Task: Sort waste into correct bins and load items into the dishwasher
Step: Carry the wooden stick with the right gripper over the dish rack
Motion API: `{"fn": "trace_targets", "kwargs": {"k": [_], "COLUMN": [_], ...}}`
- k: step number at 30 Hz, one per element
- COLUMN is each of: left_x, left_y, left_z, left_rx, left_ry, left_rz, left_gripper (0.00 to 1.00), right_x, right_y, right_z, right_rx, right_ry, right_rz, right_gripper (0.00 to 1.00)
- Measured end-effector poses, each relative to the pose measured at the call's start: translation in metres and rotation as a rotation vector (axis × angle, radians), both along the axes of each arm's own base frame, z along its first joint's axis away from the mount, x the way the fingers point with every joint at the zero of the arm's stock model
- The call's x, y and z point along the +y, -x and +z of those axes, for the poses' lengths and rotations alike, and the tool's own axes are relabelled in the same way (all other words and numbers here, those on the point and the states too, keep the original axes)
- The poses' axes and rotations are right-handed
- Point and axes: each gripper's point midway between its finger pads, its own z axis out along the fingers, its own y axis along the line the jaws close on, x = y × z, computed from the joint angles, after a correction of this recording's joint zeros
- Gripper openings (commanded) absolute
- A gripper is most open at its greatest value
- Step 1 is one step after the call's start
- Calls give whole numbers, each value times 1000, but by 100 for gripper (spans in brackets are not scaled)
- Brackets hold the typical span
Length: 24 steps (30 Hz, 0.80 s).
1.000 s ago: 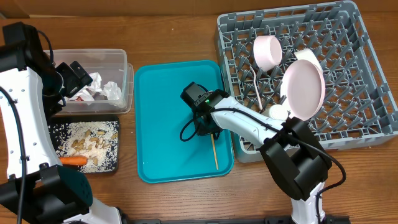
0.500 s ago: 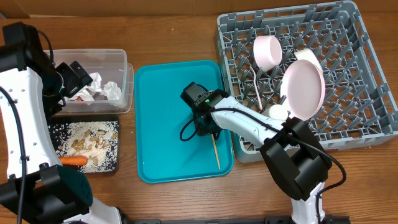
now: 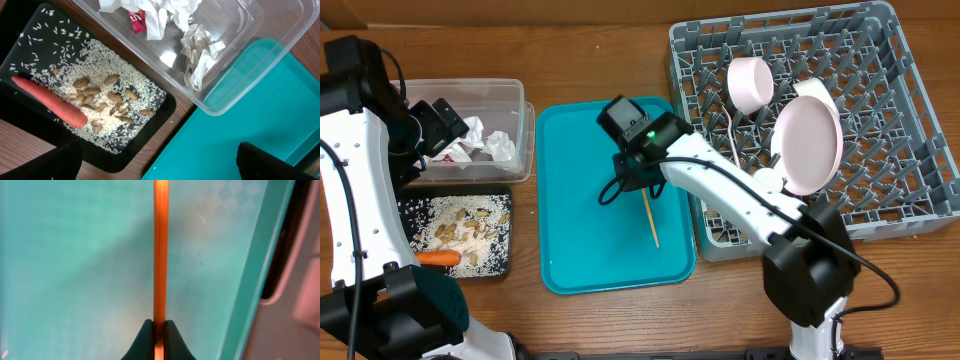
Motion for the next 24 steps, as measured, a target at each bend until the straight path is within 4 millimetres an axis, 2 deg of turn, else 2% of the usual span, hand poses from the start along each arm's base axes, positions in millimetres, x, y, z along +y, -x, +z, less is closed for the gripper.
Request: {"fn": "trace_targets", "kwargs": {"k": [5, 9, 11, 17, 21, 24], "left_x": [0, 0, 0, 0, 0, 0], "left_y": [0, 0, 0, 0, 0, 0], "left_z": [0, 0, 0, 0, 0, 0], "left_rx": [0, 0, 0, 0, 0, 0], "left_ry": [0, 0, 0, 0, 0, 0], "left_rz": [0, 0, 0, 0, 0, 0], "left_gripper": [100, 100, 100, 100, 100, 100], "right_x": [-5, -36, -61, -132, -156, -167], "right_y": [-15, -34, -47, -85, -106, -111], "right_z": [59, 96, 103, 106, 113, 113], "right_rx": [-108, -192, -206, -243, -305, -317], "right_ry": [-65, -88, -79, -45, -38, -22], "right_rz": [61, 47, 10, -109, -122, -112], "right_gripper": [4, 4, 4, 4, 4, 4]}}
